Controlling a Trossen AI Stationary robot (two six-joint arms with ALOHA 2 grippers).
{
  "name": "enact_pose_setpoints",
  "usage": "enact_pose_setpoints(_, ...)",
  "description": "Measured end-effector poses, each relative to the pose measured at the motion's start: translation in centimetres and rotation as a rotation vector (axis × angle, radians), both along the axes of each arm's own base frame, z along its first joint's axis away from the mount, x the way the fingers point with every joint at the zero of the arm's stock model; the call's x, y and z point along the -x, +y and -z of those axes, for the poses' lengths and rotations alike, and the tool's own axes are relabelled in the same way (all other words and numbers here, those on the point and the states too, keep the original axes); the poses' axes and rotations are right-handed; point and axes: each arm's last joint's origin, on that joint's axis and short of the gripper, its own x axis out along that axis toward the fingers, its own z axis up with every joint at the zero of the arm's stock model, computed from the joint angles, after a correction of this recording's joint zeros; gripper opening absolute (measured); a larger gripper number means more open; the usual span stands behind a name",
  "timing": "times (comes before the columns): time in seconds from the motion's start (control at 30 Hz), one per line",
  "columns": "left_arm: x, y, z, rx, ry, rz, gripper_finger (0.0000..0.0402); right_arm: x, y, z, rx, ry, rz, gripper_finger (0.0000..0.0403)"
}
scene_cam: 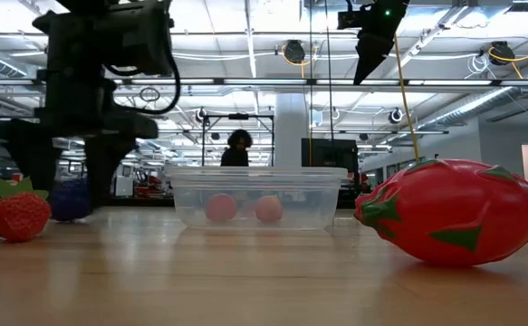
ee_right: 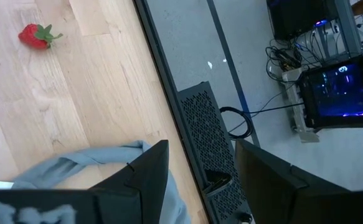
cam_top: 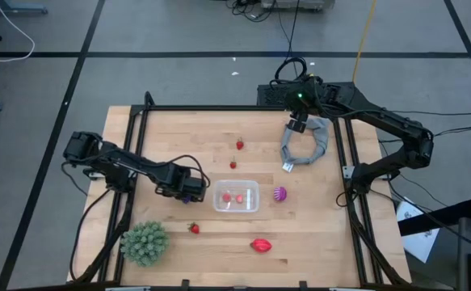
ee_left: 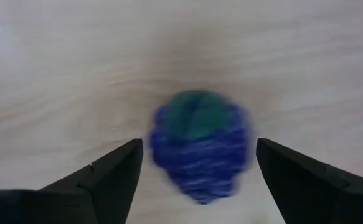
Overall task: Pick and placing Produce into tupperware
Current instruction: Put the grapes into the bin
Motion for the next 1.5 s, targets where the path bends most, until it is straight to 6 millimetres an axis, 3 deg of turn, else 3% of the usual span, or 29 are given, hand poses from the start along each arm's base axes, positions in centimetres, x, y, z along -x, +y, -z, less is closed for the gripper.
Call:
enact_pose_setpoints(0.53, -0.17, 0.78, 0.23, -0.004, -0.015, 0.015, 0.0311, 0.00, -0.01, 0.00, 0.000, 0.000, 0.000, 0.0177)
enact_pose_setpoints(1.2, -0.19, 0.77, 0.21, -0.004, -0.017, 0.019, 0.0235, 0.00, -0.01, 0.00, 0.000, 0.000, 0.000, 0.0177)
enact_pose_setpoints(1.5, -0.16, 0.67, 0.15, 0.032, -0.014, 0.038, 0.0236, 0.00, -0.01, 0.00, 0.000, 0.000, 0.000, 0.0177)
